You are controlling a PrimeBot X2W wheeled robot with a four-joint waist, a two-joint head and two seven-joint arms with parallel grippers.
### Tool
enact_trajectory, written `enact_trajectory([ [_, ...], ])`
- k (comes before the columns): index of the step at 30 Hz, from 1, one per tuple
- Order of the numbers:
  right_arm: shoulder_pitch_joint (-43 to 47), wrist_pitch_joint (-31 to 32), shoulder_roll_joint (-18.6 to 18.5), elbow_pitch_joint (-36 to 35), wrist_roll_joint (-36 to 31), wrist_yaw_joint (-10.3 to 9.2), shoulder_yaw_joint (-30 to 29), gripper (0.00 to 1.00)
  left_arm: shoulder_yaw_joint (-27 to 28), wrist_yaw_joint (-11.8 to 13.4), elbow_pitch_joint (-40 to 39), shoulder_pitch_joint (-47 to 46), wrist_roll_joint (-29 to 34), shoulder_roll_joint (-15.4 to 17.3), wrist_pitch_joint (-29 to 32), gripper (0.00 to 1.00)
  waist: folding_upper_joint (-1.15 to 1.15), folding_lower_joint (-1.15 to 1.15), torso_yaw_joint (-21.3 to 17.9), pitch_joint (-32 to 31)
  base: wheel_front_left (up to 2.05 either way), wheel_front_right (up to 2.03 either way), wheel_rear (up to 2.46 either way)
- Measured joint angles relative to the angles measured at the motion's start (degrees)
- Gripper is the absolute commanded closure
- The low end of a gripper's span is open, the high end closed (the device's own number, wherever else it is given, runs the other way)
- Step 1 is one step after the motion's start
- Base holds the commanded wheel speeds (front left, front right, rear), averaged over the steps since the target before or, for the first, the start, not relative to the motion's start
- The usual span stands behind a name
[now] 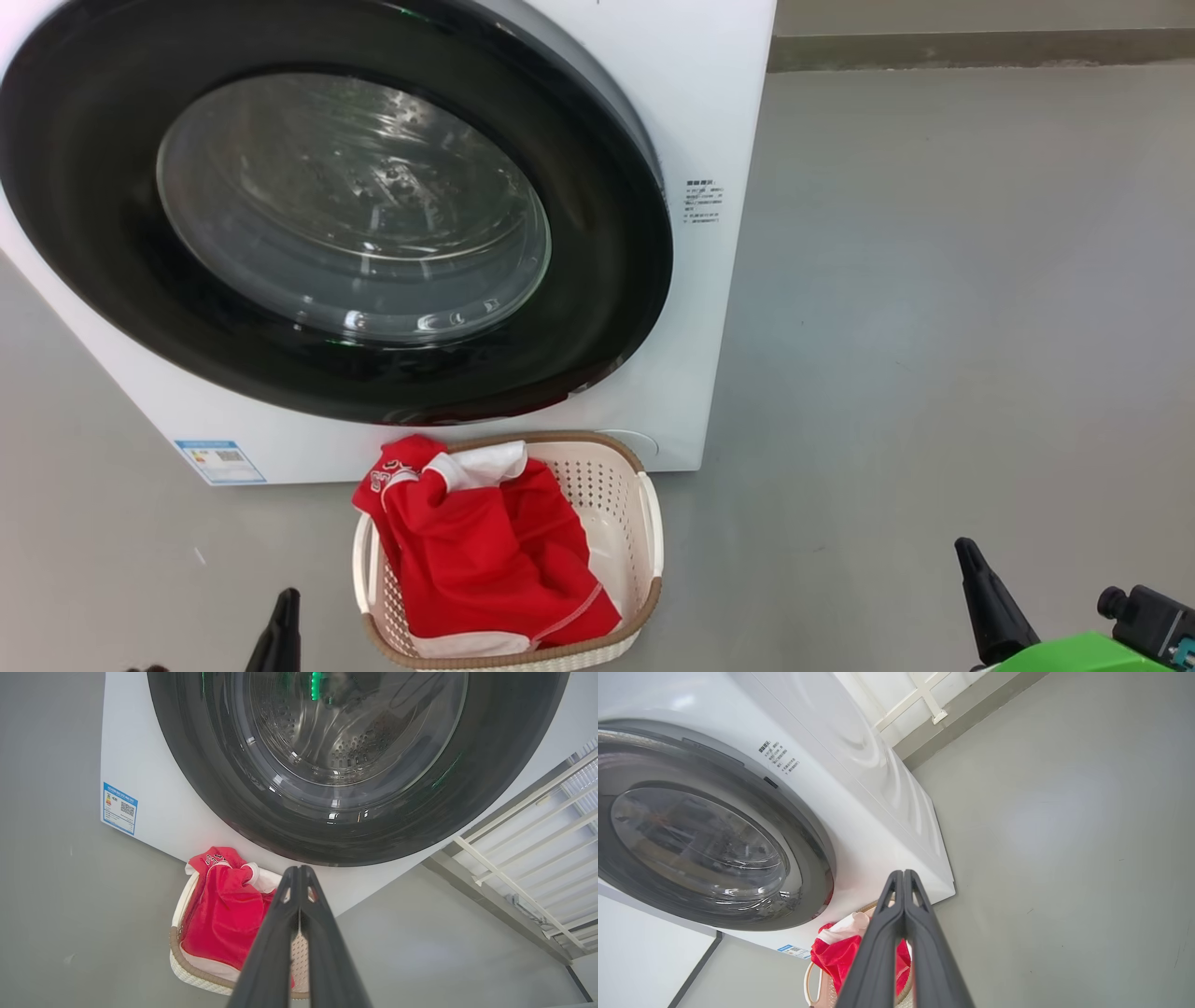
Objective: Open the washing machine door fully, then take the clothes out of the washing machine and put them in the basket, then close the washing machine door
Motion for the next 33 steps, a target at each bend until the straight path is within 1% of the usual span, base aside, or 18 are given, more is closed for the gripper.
enact_trajectory([
  [33, -3.25, 5.46, 0.96, -1.23, 17.13, 0.0, -3.14, 1.0, 0.64, 0.0, -0.35, -2.79, -20.39, -0.69, 5.44, 1.0, 0.0, 0.0, -0.99, -0.44, 0.0, 0.0, 0.0],
])
